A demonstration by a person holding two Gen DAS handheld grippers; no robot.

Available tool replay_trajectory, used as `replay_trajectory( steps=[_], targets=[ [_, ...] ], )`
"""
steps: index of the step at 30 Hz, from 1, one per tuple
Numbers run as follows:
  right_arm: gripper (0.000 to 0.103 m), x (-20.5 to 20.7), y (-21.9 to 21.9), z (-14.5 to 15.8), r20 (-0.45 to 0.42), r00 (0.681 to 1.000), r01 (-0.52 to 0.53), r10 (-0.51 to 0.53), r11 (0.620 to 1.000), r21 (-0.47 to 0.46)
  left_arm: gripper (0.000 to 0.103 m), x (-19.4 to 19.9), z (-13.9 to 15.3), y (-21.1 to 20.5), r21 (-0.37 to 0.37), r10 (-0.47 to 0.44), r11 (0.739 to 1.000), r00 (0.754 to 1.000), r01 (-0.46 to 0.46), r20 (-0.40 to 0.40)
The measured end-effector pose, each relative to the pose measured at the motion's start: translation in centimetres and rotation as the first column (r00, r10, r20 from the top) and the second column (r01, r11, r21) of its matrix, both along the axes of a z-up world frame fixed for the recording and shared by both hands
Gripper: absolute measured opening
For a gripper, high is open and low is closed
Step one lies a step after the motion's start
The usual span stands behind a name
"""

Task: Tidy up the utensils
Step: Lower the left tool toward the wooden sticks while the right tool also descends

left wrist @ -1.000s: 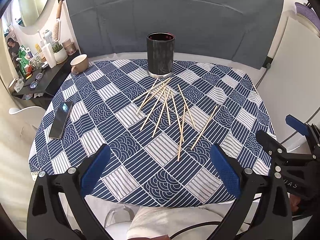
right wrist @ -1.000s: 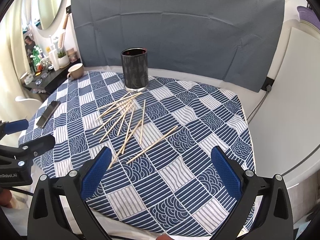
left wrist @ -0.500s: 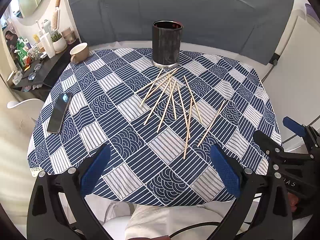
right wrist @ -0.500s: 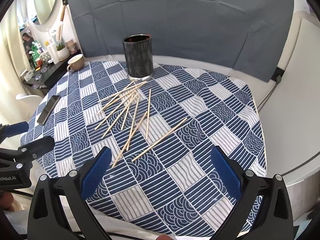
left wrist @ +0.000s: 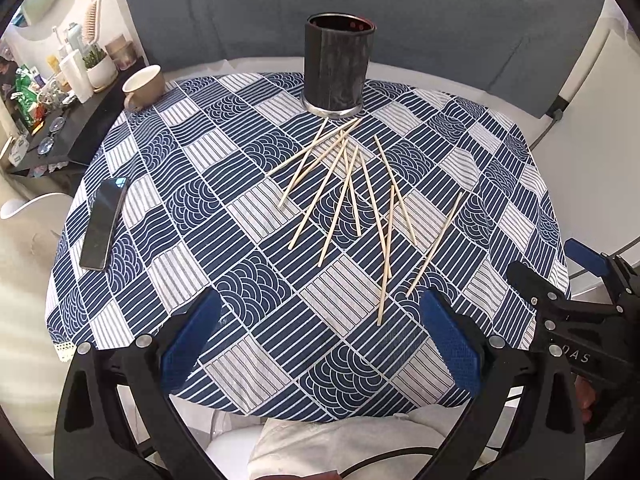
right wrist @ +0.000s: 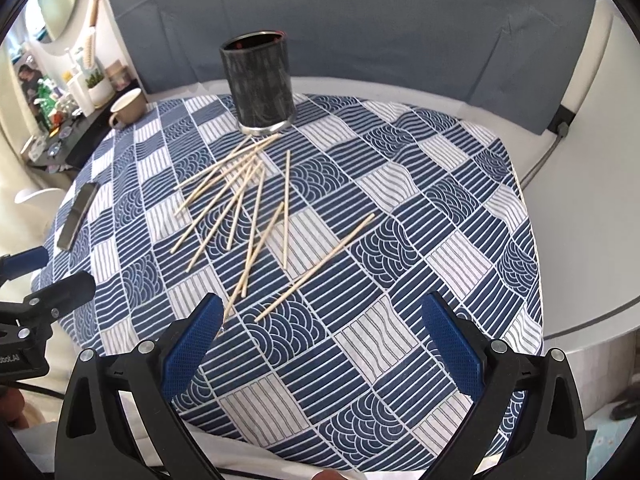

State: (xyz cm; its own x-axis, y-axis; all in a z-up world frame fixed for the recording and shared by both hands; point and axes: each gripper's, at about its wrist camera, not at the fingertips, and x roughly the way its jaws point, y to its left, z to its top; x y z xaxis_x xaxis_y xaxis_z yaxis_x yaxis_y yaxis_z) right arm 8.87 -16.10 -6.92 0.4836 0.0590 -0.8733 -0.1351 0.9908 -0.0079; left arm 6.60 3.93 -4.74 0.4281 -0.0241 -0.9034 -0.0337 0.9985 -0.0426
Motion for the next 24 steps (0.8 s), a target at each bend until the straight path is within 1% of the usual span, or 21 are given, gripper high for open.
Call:
replay_trajectory(
  steps=[11, 16, 20, 24],
  targets=[
    [0.095, 3.7, -0.1, -2.8, -0.124, 0.990, 0.063, -0.062, 0.998, 0.008, 0.097, 4.0, -2.2, 0.8, -0.008, -0.042, 0.999, 0.996, 0.041, -0.085],
    [0.095, 5.5, -0.2, -4.4, -0.194, 0.977, 0.095, -0.089, 0.995, 0.022, 0.097, 6.3, -3.5, 1.7, -0.024, -0.040, 0.999, 0.991, 0.037, -0.127],
    [0.095, 6.7, -0.4, -5.5, -0.222, 0.967, 0.135, -0.129, 0.991, 0.009, 0.097, 8.2, -4.5, 2.5, -0.051, -0.045, 0.998, 0.986, 0.037, -0.161],
    [0.095, 7.9, -0.6, -6.7, -0.253, 0.954, 0.163, -0.160, 0.987, -0.008, 0.097, 10.4, -5.4, 3.3, -0.041, -0.043, 0.999, 0.983, 0.036, -0.179]
  ],
)
